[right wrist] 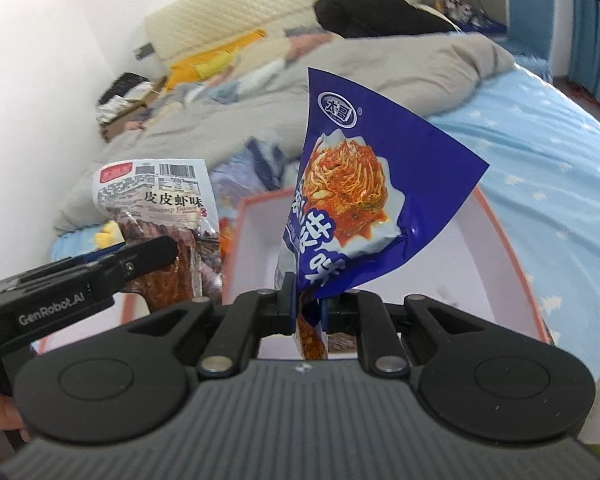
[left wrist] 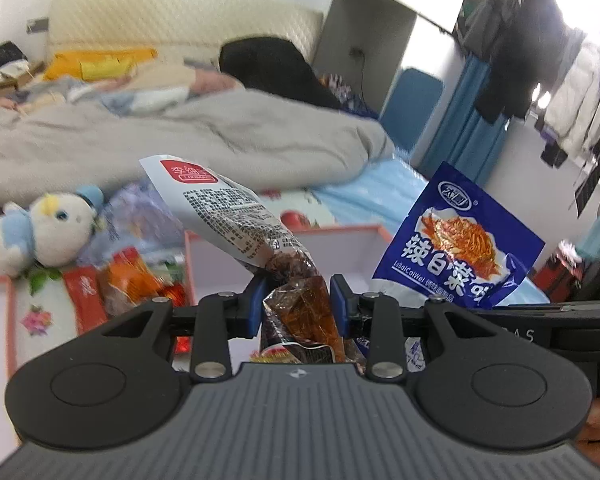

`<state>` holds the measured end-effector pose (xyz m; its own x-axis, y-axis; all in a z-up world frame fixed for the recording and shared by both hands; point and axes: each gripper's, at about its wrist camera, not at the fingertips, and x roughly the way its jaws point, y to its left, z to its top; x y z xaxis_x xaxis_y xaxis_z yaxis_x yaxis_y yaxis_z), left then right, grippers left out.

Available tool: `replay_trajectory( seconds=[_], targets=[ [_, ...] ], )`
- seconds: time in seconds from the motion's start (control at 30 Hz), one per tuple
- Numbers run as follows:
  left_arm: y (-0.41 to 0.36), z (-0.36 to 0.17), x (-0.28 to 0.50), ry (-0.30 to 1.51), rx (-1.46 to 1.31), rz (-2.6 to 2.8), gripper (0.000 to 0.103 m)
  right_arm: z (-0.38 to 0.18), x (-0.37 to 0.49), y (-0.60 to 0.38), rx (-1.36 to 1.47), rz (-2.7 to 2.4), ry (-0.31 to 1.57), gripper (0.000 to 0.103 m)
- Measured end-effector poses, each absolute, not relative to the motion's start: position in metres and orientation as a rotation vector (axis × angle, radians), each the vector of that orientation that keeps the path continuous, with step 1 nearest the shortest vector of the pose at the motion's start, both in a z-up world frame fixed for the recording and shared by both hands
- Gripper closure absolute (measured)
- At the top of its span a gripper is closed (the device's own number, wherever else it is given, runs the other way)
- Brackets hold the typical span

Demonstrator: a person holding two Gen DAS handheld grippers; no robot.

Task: Organize snacks
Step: 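Lift both held packets and carry them toward the deeper box, then open the left tool over the deeper box while the right tool releases its blue packet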

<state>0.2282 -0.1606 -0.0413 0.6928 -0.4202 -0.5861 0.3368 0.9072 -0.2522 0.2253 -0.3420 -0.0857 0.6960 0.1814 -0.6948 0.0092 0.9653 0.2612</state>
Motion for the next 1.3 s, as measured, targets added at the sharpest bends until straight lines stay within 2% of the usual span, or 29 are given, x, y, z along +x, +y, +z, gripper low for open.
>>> replay_trajectory(
  seconds=[0.33, 0.63, 0.73, 0.77, 0.83, 0.87, 0.9, 1.3],
  targets=[
    [-0.195, -0.105, 0.273, 0.835, -0.075, -0.452, 0.064, -0.143, 0.252, -0.370, 0.269, 0.054, 0.902, 0.088],
    [-0.203, -0.135, 0.297, 0.889, -0.065, -0.446, 0.064, -0.168, 0.274, -0.375, 0.249, 0.054, 0.967, 0.087],
    [-0.202, -0.137, 0.301, 0.896, -0.079, -0.440, 0.046, -0.170, 0.276, -0.380, 0.263, 0.042, 0.974, 0.087],
    [-0.202, -0.136, 0.302, 0.898, -0.088, -0.445, 0.039, -0.171, 0.276, -0.382, 0.271, 0.034, 0.978, 0.085],
    [-0.199, -0.134, 0.302, 0.892, -0.102, -0.439, 0.036, -0.171, 0.277, -0.387, 0.300, 0.021, 0.980, 0.067],
    [-0.199, -0.131, 0.301, 0.890, -0.096, -0.432, 0.036, -0.170, 0.276, -0.391, 0.316, 0.021, 0.977, 0.051],
    [-0.199, -0.129, 0.301, 0.886, -0.085, -0.424, 0.036, -0.168, 0.274, -0.392, 0.331, 0.025, 0.965, 0.044],
    [-0.182, -0.079, 0.268, 0.778, -0.072, -0.390, 0.033, -0.127, 0.245, -0.381, 0.296, 0.035, 0.841, 0.046]
  ],
)
